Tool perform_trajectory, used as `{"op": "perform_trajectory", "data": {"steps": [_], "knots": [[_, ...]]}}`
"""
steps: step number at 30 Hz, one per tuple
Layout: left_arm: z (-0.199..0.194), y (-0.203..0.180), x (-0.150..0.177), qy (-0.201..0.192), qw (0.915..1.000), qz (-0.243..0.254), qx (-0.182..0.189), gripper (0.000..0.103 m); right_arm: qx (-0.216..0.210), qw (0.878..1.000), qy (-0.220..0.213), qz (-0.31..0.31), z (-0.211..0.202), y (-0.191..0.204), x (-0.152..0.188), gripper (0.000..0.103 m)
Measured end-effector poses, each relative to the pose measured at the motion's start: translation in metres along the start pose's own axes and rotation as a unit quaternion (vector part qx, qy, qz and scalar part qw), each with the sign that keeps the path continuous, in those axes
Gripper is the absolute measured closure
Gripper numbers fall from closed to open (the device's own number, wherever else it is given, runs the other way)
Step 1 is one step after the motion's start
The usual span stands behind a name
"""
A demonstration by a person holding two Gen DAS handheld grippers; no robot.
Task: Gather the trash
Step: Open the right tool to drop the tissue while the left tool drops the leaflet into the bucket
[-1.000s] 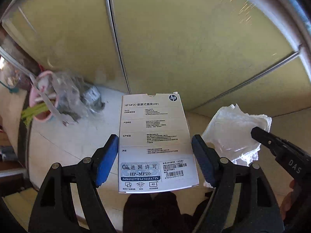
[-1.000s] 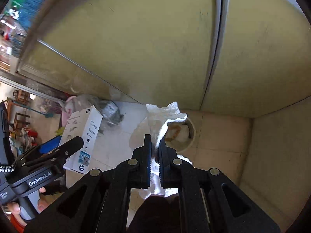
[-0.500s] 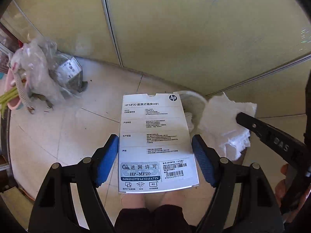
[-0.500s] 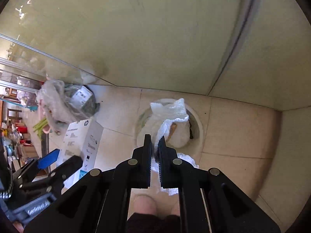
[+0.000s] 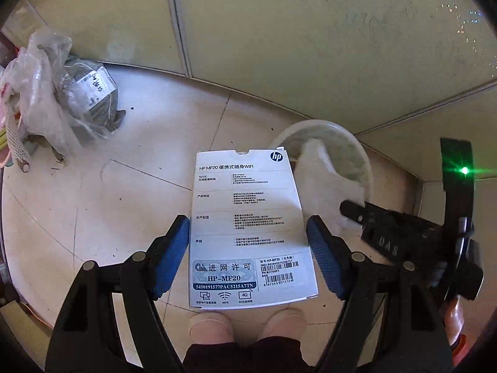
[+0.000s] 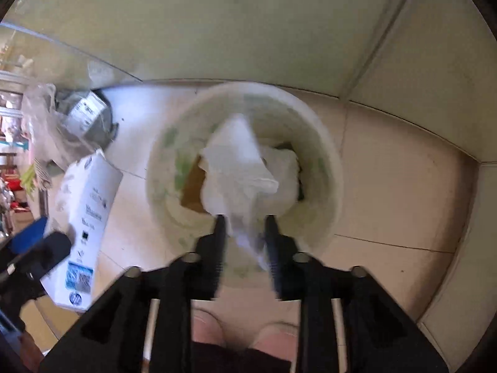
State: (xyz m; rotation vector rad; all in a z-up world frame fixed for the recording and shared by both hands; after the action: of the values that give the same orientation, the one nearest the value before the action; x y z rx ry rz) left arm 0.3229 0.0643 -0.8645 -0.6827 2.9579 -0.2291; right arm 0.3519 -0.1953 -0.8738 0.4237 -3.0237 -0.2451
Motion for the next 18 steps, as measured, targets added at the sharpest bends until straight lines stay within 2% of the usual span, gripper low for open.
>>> {"op": "perform_trajectory", "data": {"steps": [7, 9, 16, 18], "knots": [[0.015, -0.023, -0.004, 0.009, 0.9993, 0.030, 0.022, 0.027, 0.007, 0.999, -0.031, 0.007, -0.049, -0.029, 0.013, 0.069], [0.024, -0.033, -0.006, 0.015, 0.9989, 0.035, 0.027, 0.027, 0.000, 0.999, -0.049, 0.018, -0.065, -0.036, 0.014, 0.063], [0.051, -0.064, -0.009, 0.049, 0.9958, 0.040, 0.066, 0.027, -0.002, 0.995, -0.094, 0.034, -0.095, -0.039, 0.015, 0.063], [0.057, -0.068, -0.006, 0.061, 0.9952, 0.037, 0.066, 0.026, -0.008, 0.994, -0.102, 0.036, -0.105, -0.039, 0.015, 0.063]]}}
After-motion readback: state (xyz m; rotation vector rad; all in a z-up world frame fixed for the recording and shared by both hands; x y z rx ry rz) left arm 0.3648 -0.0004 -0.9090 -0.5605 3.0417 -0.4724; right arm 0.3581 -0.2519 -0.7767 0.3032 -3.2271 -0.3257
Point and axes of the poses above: each gripper's, at about its wrist camera, not at the fingertips, and z roughly the way its jaws point, y to its left, x to its underside, the point moved 3 cm from there along z, roughly the way its jaws point
